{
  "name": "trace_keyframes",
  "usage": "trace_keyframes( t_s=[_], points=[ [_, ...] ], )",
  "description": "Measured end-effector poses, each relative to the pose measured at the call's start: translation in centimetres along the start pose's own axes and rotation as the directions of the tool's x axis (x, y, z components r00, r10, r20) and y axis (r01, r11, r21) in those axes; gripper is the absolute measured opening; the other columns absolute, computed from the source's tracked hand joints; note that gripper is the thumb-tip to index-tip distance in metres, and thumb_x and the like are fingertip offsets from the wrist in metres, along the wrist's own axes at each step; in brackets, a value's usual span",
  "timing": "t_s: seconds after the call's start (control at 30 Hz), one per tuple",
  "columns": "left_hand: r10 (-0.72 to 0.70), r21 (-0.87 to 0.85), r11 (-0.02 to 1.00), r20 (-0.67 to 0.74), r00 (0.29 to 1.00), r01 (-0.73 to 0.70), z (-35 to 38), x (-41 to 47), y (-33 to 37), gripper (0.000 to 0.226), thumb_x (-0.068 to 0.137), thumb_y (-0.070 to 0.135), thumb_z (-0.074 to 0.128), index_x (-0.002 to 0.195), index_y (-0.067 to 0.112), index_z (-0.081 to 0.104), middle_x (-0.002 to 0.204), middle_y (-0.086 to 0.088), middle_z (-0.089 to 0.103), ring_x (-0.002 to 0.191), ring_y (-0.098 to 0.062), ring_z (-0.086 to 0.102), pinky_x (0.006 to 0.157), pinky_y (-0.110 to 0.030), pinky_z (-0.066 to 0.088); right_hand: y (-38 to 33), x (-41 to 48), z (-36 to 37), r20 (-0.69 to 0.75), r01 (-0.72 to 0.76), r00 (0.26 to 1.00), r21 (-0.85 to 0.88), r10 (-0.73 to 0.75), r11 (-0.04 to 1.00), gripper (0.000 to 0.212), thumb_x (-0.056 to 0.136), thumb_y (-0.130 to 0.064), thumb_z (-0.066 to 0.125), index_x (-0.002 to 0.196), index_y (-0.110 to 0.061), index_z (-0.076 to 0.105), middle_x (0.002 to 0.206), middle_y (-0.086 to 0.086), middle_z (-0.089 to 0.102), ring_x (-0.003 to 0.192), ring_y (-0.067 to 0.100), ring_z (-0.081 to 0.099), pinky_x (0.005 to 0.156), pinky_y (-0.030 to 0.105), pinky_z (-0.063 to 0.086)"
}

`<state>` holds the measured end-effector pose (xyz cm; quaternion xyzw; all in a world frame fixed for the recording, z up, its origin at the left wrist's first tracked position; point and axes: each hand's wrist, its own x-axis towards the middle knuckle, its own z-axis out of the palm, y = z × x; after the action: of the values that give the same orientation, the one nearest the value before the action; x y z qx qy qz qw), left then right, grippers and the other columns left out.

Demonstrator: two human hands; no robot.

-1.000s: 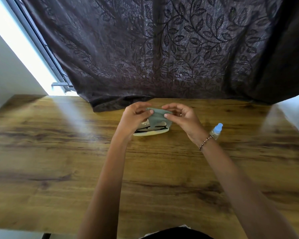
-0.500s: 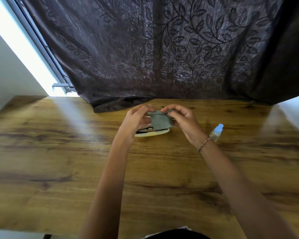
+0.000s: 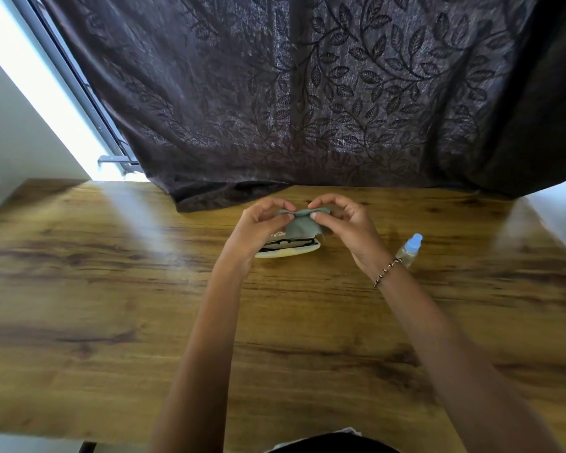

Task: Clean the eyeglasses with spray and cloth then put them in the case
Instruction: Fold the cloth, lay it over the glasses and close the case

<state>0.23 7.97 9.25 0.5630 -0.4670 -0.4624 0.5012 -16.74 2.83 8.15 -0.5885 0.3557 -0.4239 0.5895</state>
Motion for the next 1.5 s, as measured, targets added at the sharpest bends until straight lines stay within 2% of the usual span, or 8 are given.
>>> trace_keyframes(
  t_s=[0.2, 0.33, 0.47, 0.67, 0.93, 1.07, 1.27, 1.5],
  points=[
    [-0.056, -0.060, 0.997, -0.039, 0.998, 0.054, 0.3, 0.0, 0.4, 0.017, 0.095, 0.018, 0.056, 0.105, 0.008, 0.065, 0.103, -0.001, 0.067, 0.091, -0.013, 0.064, 0.068, -0.013, 0.051, -0.2, 0.0, 0.2, -0.025, -0.050, 0.998, 0.062, 0.052, 0.997, 0.016, 0.092, -0.006, 0.057, 0.086, -0.017, 0.067, 0.094, -0.004, 0.066, 0.088, 0.006, 0.064, 0.060, 0.022, 0.054],
    [-0.005, -0.005, 1.000, -0.030, 1.000, 0.005, -0.1, 0.1, 0.1, 0.020, 0.093, 0.015, 0.061, 0.111, 0.009, 0.065, 0.100, -0.004, 0.069, 0.090, -0.011, 0.064, 0.076, -0.018, 0.053, 0.0, 0.0, -0.1, -0.022, -0.044, 0.999, 0.051, 0.045, 0.998, 0.008, 0.090, -0.012, 0.064, 0.091, -0.017, 0.069, 0.096, 0.002, 0.068, 0.091, 0.012, 0.063, 0.068, 0.027, 0.058],
    [-0.053, -0.020, 0.998, -0.071, 0.996, 0.052, -0.1, 0.3, -0.3, 0.026, 0.090, 0.015, 0.064, 0.116, 0.015, 0.065, 0.105, -0.007, 0.069, 0.098, -0.016, 0.064, 0.087, -0.023, 0.051, 0.2, 0.0, -0.2, -0.003, -0.026, 1.000, -0.002, 0.026, 1.000, 0.024, 0.088, -0.006, 0.065, 0.112, -0.009, 0.064, 0.103, 0.010, 0.070, 0.085, 0.012, 0.067, 0.064, 0.018, 0.052],
    [-0.074, -0.068, 0.995, -0.046, 0.996, 0.071, -0.2, 0.0, -0.1, 0.015, 0.091, 0.012, 0.062, 0.103, 0.020, 0.066, 0.100, 0.002, 0.070, 0.092, -0.006, 0.065, 0.076, -0.017, 0.050, 0.2, 0.0, 0.2, 0.003, -0.004, 1.000, 0.012, 0.004, 1.000, 0.015, 0.089, 0.003, 0.060, 0.102, -0.004, 0.063, 0.098, 0.004, 0.066, 0.085, 0.008, 0.067, 0.069, 0.021, 0.056],
    [-0.114, -0.204, 0.972, 0.019, 0.993, 0.115, 0.0, 0.0, 0.4, 0.013, 0.096, 0.012, 0.052, 0.095, 0.009, 0.065, 0.103, -0.009, 0.067, 0.087, -0.020, 0.070, 0.081, -0.029, 0.057, -0.2, -0.1, 0.3, 0.000, -0.002, 1.000, 0.024, 0.002, 1.000, 0.013, 0.090, 0.004, 0.057, 0.094, -0.007, 0.064, 0.097, 0.008, 0.065, 0.081, 0.015, 0.067, 0.069, 0.020, 0.055],
    [-0.062, -0.084, 0.994, 0.001, 0.998, 0.062, -0.3, 0.1, -0.1, 0.019, 0.090, 0.021, 0.064, 0.105, 0.010, 0.067, 0.099, -0.002, 0.072, 0.090, -0.016, 0.069, 0.099, -0.038, 0.047, -0.2, -0.1, 0.2, -0.003, -0.032, 0.999, 0.090, 0.032, 0.995, 0.007, 0.092, -0.004, 0.059, 0.094, -0.004, 0.065, 0.095, 0.006, 0.066, 0.087, 0.018, 0.067, 0.074, 0.026, 0.058],
    [0.015, 0.085, 0.996, 0.006, 1.000, -0.015, -0.8, 0.0, 0.1, 0.024, 0.086, 0.006, 0.066, 0.108, 0.015, 0.065, 0.100, -0.001, 0.069, 0.086, -0.003, 0.065, 0.078, -0.015, 0.050, 0.3, -0.1, -0.3, 0.021, -0.015, 1.000, -0.007, 0.015, 1.000, 0.028, 0.084, 0.002, 0.067, 0.109, -0.011, 0.066, 0.109, 0.014, 0.068, 0.089, 0.021, 0.068, 0.083, 0.027, 0.056],
    [0.100, 0.170, 0.981, -0.007, 0.995, -0.098, -0.8, -0.1, 0.1, 0.019, 0.085, 0.000, 0.065, 0.100, 0.011, 0.070, 0.101, 0.000, 0.068, 0.084, 0.001, 0.064, 0.077, -0.011, 0.049, 0.4, -0.2, 0.0, 0.057, -0.049, 0.997, -0.009, 0.049, 0.999, 0.011, 0.088, -0.006, 0.065, 0.098, -0.009, 0.068, 0.098, 0.008, 0.068, 0.082, 0.016, 0.068, 0.076, 0.023, 0.056]
  ],
)
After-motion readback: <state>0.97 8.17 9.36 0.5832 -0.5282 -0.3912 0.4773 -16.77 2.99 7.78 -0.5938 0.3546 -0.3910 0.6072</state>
